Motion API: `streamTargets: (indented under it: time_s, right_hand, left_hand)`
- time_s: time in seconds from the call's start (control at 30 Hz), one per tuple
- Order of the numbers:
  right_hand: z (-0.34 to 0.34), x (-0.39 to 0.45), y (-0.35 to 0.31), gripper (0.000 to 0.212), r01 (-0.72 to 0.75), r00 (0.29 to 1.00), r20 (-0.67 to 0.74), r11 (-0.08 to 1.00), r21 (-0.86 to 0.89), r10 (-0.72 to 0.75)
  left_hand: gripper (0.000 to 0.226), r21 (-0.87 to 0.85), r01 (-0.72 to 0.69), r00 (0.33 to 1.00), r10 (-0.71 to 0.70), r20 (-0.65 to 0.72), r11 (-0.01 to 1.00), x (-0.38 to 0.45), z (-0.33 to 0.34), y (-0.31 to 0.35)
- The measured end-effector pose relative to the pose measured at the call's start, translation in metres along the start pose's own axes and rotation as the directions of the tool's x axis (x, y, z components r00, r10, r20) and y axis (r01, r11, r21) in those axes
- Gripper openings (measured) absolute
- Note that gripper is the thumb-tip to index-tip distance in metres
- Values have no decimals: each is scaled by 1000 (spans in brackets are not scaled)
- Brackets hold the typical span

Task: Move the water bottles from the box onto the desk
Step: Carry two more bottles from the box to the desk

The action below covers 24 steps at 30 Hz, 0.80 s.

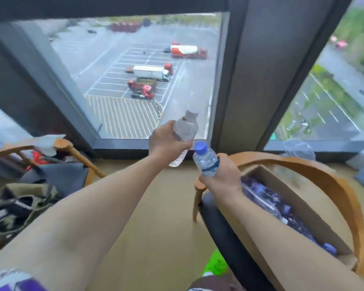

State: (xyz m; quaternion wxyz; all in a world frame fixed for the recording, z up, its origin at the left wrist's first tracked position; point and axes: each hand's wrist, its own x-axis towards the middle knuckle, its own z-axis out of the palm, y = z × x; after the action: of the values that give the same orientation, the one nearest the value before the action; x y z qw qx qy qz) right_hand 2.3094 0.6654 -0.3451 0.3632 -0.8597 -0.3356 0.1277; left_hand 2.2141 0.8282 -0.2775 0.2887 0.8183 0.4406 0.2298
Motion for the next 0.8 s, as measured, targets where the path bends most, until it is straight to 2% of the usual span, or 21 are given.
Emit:
streamTargets:
  time_s: [0.13, 0.37, 0.47, 0.6, 0.8]
  right_hand:
    - [36, -23, -78, 52, 148, 986, 55, 983, 113, -155]
    - [112, -98, -213, 52, 312, 921, 141, 903, 293, -364]
    - [144, -141, -269, 52, 374, 868, 188, 854, 361, -460]
    - [187, -199, -338, 54, 449, 756, 295, 790, 418, -585]
    - [259, -288, -432, 55, 484, 564, 451, 720, 498, -692]
  left_hand:
    - [49, 4, 102, 975, -99, -198, 995, -36, -89, -50]
    - [53, -3, 278, 828, -241, -506, 961, -127, -234, -147]
    - [54, -39, 337, 721, -285, -631, 941, -175, -290, -187]
    - [59, -106, 412, 590, -354, -726, 905, -241, -355, -240]
    - [56, -224, 547, 307, -442, -843, 807, -341, -432, -314]
